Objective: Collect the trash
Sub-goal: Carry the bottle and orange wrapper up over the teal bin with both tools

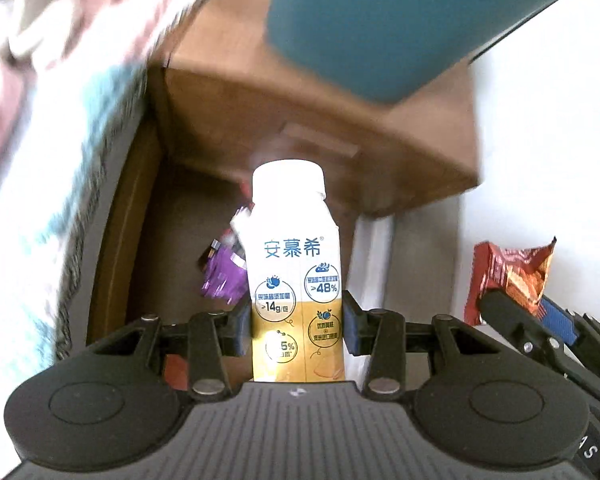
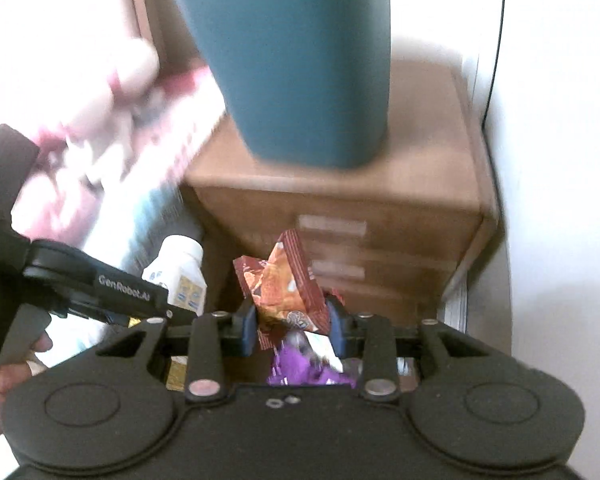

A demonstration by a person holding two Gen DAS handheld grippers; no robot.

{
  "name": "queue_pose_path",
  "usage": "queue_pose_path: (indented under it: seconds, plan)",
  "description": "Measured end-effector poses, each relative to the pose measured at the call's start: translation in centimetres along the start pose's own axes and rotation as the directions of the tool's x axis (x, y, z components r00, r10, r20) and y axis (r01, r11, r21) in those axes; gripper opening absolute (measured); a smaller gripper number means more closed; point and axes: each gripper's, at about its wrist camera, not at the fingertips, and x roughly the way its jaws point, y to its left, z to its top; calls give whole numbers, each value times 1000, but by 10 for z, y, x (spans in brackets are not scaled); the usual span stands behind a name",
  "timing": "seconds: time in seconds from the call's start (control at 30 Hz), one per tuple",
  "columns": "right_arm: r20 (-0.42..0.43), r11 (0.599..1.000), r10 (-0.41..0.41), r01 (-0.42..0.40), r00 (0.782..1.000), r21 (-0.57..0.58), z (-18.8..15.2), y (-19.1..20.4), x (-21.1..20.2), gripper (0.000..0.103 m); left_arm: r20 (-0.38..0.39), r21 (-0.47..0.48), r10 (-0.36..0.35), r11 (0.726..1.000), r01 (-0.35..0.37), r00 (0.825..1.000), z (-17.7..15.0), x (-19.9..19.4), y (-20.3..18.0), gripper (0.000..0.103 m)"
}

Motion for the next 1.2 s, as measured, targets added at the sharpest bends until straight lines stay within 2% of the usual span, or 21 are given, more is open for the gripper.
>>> queue_pose_path:
  seconds: [0.2,0.4,0.57,0.67,0.8,0.97,1.2]
  plan:
    - [141,1000,1,1,990,-17,65,-2,-57,34,139,43,-17,999,11,990,32,-85,-44,42]
    - [256,999,3,9,967,-45,123,-3,-107,34,274,84,-37,996,14,961,60,-153,-84,42]
    - [296,999,-19,27,955,-20,152,-6,-120,34,357,99,-31,995,-4,933,77,-184,-100,42]
    - [305,1000,-18,21,952,-5,170,-6,-121,34,385,119,-25,993,-23,923,92,-192,-106,42]
    - [307,999,-22,33,951,-31,194,7,-113,34,393,145,-10,988,-51,919,121,-194,-112,42]
    - [287,996,-53,72,957,-55,221,19,-95,34,383,177,-3,982,-70,924,166,-187,-114,42]
    - [178,988,-137,148,974,-52,248,23,-39,34,308,251,13,963,-95,951,232,-152,-119,42]
